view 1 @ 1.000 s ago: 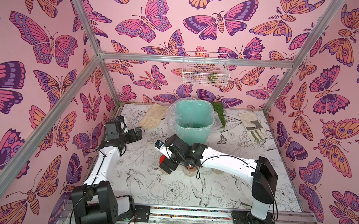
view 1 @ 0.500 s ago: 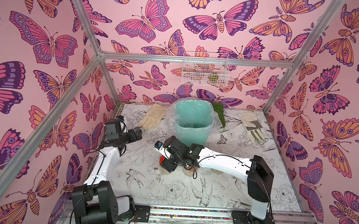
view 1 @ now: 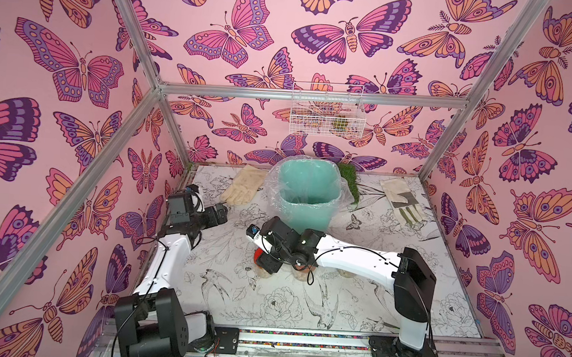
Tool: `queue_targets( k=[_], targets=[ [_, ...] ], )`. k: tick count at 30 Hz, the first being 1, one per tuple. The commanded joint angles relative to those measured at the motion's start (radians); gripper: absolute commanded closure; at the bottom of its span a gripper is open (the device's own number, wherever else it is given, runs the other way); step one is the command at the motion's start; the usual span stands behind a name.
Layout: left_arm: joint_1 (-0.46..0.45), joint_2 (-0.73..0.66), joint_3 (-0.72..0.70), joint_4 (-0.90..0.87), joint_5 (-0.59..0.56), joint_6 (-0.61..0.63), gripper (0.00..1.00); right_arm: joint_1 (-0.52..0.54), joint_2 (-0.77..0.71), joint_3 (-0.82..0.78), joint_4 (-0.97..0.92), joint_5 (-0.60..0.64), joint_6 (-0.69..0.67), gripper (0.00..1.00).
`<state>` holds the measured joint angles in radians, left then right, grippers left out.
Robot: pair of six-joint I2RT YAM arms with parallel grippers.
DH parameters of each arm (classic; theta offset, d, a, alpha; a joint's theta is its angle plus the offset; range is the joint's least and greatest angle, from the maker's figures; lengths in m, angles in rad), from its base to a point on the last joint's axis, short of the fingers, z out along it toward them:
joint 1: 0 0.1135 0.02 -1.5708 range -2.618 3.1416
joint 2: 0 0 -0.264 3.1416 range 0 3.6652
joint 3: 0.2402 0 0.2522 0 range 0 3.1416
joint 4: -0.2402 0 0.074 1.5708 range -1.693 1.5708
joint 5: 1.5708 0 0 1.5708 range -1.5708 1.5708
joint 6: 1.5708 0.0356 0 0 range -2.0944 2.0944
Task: Empty moldy peanuts from jars
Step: Pick up the jar from the center of the board.
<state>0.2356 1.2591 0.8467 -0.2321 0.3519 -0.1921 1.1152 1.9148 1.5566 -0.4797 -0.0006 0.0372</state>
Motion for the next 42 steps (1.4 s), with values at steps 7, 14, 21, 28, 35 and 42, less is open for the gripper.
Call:
queue_targets(
  k=[7, 14, 21, 28, 35, 42],
  targets=[
    [0.013, -0.052, 0.040, -0.010, 0.181, 0.026, 0.00, -0.009, -0.227, -0.111, 0.208, 0.007, 0.015, 1.00],
    [0.015, -0.079, 0.109, -0.023, 0.417, 0.036, 0.01, -0.088, -0.394, -0.127, 0.152, -0.078, 0.029, 1.00],
    [0.007, -0.078, 0.187, -0.032, 0.660, 0.045, 0.00, -0.252, -0.558, -0.149, 0.079, -0.263, 0.063, 1.00],
    [-0.053, -0.092, 0.216, -0.034, 0.718, 0.047, 0.00, -0.408, -0.642, -0.137, -0.017, -0.413, 0.089, 1.00],
    [-0.123, -0.170, 0.197, -0.046, 0.636, 0.111, 0.00, -0.507, -0.668, -0.126, -0.049, -0.524, 0.118, 1.00],
    [-0.193, -0.245, 0.176, -0.046, 0.659, 0.144, 0.00, -0.534, -0.621, -0.061, -0.038, -0.591, 0.164, 1.00]
  ],
)
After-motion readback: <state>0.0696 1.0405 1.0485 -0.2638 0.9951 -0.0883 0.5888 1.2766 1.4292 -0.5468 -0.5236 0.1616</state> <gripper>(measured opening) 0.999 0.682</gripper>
